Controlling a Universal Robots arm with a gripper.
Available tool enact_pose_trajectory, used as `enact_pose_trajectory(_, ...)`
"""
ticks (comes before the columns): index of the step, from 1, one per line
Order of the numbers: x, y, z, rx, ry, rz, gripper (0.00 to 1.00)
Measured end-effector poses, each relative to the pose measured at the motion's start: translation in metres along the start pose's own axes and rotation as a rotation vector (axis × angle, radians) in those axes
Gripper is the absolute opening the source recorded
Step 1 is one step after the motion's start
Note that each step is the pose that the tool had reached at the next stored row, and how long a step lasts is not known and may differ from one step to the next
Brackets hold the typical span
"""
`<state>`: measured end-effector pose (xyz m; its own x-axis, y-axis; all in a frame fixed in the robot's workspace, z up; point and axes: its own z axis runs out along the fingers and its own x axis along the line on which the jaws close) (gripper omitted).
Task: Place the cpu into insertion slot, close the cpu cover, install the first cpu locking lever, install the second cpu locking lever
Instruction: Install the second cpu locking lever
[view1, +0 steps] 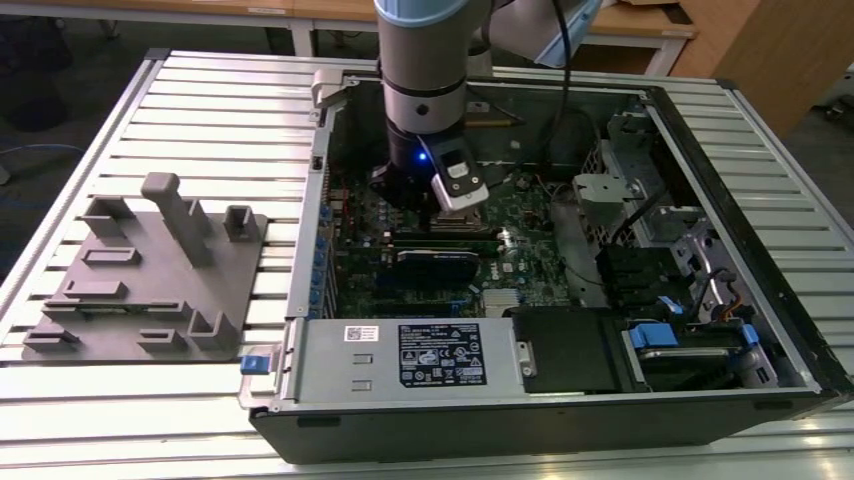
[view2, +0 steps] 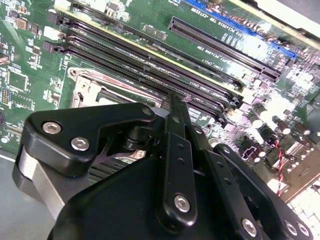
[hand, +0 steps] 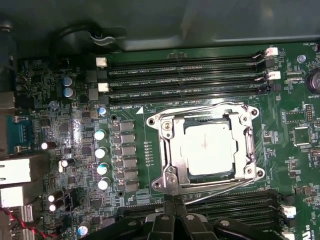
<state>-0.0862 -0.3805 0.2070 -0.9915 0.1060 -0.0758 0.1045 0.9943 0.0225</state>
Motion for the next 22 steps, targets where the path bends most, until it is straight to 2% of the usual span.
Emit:
enact_pose_trajectory(3, 0.0011, -0.0006, 0.0011, -0.0068, 0.0007, 0.0, 0.1)
enact_pose_trajectory(6, 0.0017, -0.0011, 0.0026, -0.0197, 0.002, 0.002, 0.1)
enact_pose_trajectory(12, 0.0026, -0.0024, 0.0052, -0.0539, 0.0056, 0.004, 0.1)
enact_pose_trajectory(15, 0.0028, -0.0052, 0.0057, -0.0726, 0.0075, 0.006, 0.1)
enact_pose_trajectory(16, 0.0028, -0.0066, 0.0057, -0.0772, 0.008, 0.006, 0.1)
enact_pose_trajectory(17, 0.0031, -0.0143, 0.0055, -0.0969, 0.0095, 0.008, 0.1)
enact_pose_trajectory(21, 0.0026, -0.0201, 0.0054, -0.1162, 0.0114, 0.009, 0.1)
enact_pose_trajectory(22, 0.0025, -0.0211, 0.0054, -0.1242, 0.0124, 0.01, 0.1)
